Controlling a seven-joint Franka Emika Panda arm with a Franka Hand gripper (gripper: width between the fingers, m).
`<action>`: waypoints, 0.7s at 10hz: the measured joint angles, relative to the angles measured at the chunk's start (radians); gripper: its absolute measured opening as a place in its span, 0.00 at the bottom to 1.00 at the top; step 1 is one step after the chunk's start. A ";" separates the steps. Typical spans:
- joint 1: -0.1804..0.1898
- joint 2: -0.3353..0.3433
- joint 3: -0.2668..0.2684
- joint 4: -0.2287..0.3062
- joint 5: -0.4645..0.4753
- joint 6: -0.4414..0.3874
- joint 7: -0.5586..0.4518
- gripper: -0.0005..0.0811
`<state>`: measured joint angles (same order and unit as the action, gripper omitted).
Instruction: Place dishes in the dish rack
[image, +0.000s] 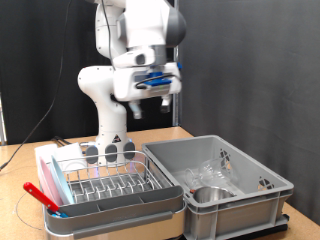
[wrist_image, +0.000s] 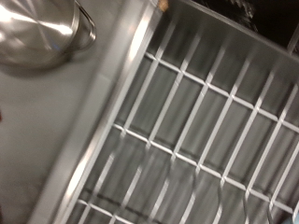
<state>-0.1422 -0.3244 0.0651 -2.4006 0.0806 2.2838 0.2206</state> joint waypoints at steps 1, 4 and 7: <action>0.010 0.002 0.010 0.008 0.001 0.000 0.000 1.00; 0.022 0.011 0.006 0.007 0.073 -0.005 -0.037 1.00; 0.073 0.053 0.049 0.033 0.116 -0.045 -0.060 1.00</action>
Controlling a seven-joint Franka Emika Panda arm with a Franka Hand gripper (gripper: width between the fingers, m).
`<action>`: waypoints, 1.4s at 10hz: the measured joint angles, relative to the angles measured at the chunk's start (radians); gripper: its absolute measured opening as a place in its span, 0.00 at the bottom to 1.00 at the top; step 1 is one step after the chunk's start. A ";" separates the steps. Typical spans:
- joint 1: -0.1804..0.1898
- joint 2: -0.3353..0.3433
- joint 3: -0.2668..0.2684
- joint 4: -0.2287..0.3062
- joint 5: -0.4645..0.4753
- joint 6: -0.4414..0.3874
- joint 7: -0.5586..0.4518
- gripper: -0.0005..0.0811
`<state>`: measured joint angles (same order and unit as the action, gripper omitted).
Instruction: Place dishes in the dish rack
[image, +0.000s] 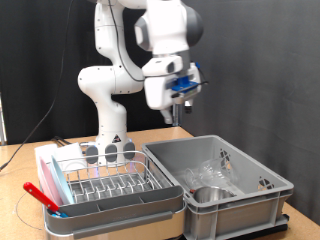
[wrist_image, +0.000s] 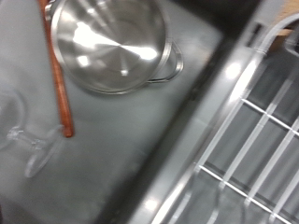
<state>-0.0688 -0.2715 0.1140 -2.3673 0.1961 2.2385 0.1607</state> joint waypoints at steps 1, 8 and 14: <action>0.011 0.016 0.025 0.010 0.000 -0.001 0.008 1.00; 0.042 0.088 0.154 0.067 -0.041 -0.032 0.112 1.00; 0.050 0.127 0.176 0.060 -0.008 -0.002 0.081 1.00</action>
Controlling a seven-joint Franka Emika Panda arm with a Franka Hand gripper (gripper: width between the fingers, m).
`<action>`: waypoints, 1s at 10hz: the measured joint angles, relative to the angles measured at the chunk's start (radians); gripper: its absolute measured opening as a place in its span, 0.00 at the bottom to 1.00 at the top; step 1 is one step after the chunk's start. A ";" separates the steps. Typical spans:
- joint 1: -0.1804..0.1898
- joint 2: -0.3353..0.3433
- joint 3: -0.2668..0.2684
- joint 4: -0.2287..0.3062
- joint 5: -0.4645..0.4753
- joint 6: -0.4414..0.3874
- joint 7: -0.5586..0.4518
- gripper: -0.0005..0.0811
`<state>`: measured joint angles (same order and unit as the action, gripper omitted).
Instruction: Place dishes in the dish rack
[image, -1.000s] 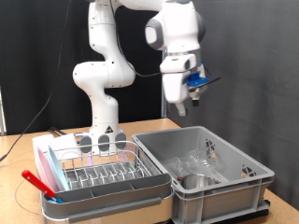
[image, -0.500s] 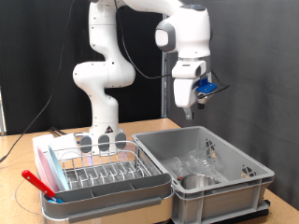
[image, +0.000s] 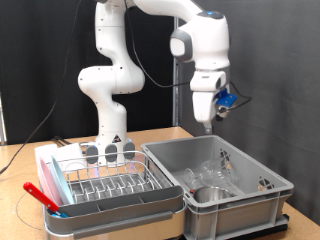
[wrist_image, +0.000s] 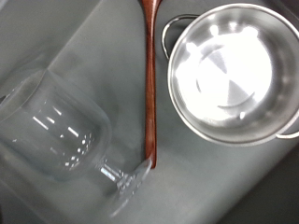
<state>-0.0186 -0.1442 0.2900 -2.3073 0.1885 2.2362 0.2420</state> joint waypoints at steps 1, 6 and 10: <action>0.001 0.024 0.015 0.000 -0.016 0.022 0.014 1.00; 0.004 0.144 0.078 0.019 -0.155 0.100 0.161 1.00; 0.008 0.218 0.094 0.030 -0.268 0.112 0.256 1.00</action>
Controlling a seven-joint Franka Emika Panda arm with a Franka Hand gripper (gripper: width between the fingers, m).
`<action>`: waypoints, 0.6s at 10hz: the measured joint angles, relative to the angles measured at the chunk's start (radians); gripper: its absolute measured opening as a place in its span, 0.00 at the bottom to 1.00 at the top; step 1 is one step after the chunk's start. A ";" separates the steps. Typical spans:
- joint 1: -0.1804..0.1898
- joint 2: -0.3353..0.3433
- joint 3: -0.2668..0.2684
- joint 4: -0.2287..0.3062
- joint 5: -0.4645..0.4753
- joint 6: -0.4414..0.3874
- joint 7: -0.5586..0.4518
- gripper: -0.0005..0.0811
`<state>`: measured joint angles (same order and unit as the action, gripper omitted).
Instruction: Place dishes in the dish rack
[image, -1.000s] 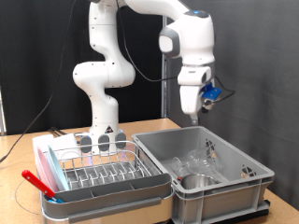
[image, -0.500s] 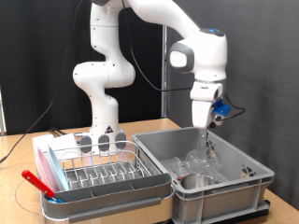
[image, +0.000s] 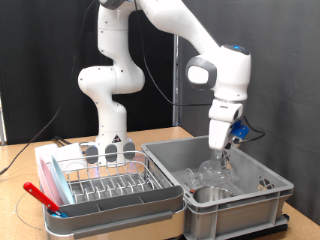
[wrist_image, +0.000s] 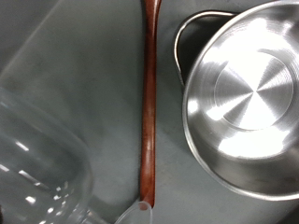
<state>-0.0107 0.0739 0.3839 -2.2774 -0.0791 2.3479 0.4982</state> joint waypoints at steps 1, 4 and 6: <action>0.000 0.021 0.000 0.001 -0.024 0.010 0.020 1.00; 0.000 0.099 -0.003 0.015 -0.085 0.041 0.060 1.00; 0.002 0.157 -0.004 0.018 -0.140 0.083 0.099 1.00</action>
<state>-0.0085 0.2310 0.3795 -2.2598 -0.2188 2.4308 0.5976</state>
